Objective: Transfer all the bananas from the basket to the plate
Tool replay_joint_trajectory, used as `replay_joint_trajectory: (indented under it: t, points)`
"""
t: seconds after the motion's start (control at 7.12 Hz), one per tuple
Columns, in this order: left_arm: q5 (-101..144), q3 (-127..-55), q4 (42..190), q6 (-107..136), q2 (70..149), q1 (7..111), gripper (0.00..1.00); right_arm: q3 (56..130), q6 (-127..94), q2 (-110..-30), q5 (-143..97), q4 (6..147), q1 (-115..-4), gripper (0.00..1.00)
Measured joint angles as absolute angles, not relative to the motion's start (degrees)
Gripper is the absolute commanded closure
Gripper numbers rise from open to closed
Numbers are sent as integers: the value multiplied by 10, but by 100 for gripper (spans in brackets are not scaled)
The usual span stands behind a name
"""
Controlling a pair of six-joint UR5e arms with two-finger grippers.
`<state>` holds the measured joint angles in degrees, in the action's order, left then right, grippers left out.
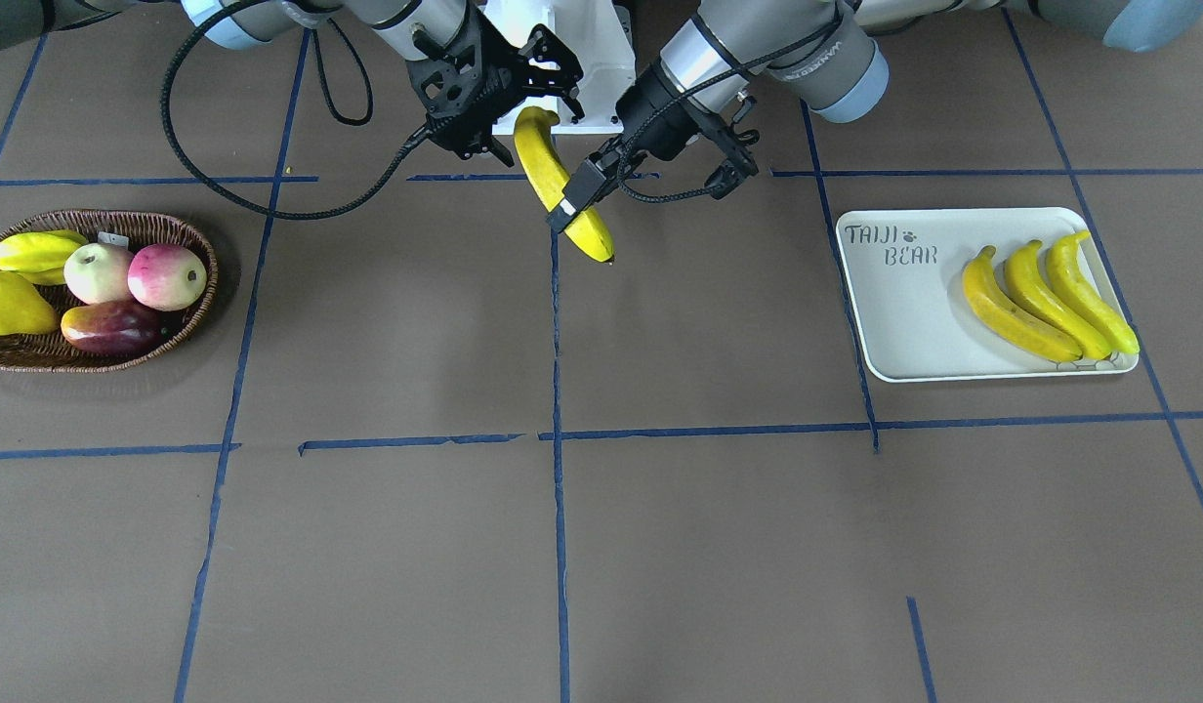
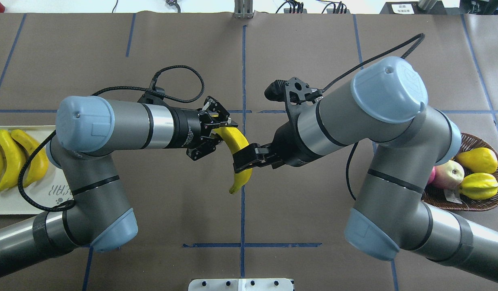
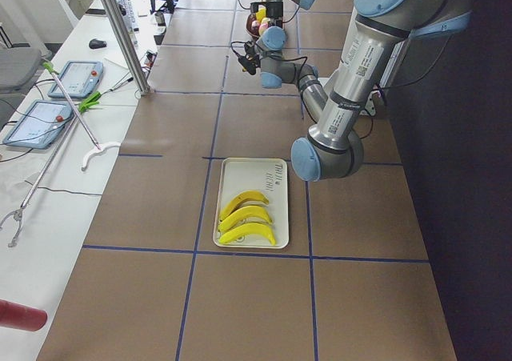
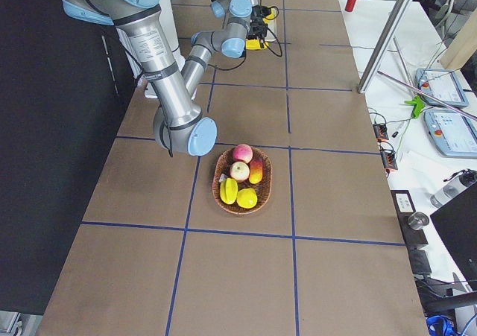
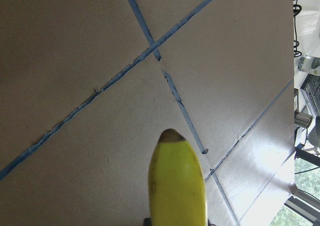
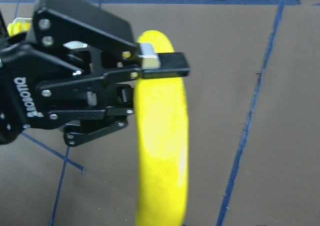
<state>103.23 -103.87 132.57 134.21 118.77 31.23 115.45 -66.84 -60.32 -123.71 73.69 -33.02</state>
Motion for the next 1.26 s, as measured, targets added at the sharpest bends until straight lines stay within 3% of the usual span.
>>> replay_joint_trajectory:
  t: [0.56,0.98,1.26]
  points:
    - [1055,-1046,1220,1250,1099,358,100,1172,-616,-706,-1249,780,-398,0]
    - [1140,-1047,1189,1069,990,450,100,1174,-410,-729,-1242,947,-451,0]
    - [1161,-1023,1188,930,938,517,100,1183,-264,-790,-1242,982,-495,0]
